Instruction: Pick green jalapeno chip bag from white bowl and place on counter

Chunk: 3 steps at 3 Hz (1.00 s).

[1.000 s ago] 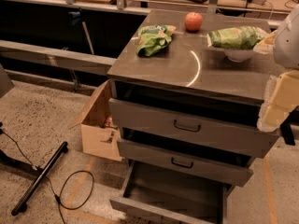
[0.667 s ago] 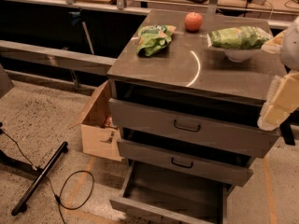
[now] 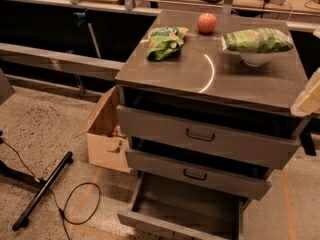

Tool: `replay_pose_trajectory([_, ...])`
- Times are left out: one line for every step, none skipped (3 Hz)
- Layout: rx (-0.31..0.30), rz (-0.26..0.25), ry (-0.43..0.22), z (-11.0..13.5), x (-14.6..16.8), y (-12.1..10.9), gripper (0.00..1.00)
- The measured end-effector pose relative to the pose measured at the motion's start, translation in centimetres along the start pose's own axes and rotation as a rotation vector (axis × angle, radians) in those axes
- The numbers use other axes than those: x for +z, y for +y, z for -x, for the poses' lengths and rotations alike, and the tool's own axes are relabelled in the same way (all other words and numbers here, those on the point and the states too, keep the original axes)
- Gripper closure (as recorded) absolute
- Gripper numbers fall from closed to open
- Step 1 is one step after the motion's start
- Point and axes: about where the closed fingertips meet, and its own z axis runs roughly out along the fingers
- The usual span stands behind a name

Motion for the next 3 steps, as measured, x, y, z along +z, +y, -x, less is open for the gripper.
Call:
replay_pose_trajectory([0.0, 0.0, 0.0, 0.0, 0.0, 0.0, 0.0])
replay_pose_trajectory([-0.014, -0.031, -0.011, -0.1, 1.3, -0.7, 0.0])
replay_pose_trajectory([-0.017, -0.1, -0.036, -0.1, 4.4, -3.5, 0.0])
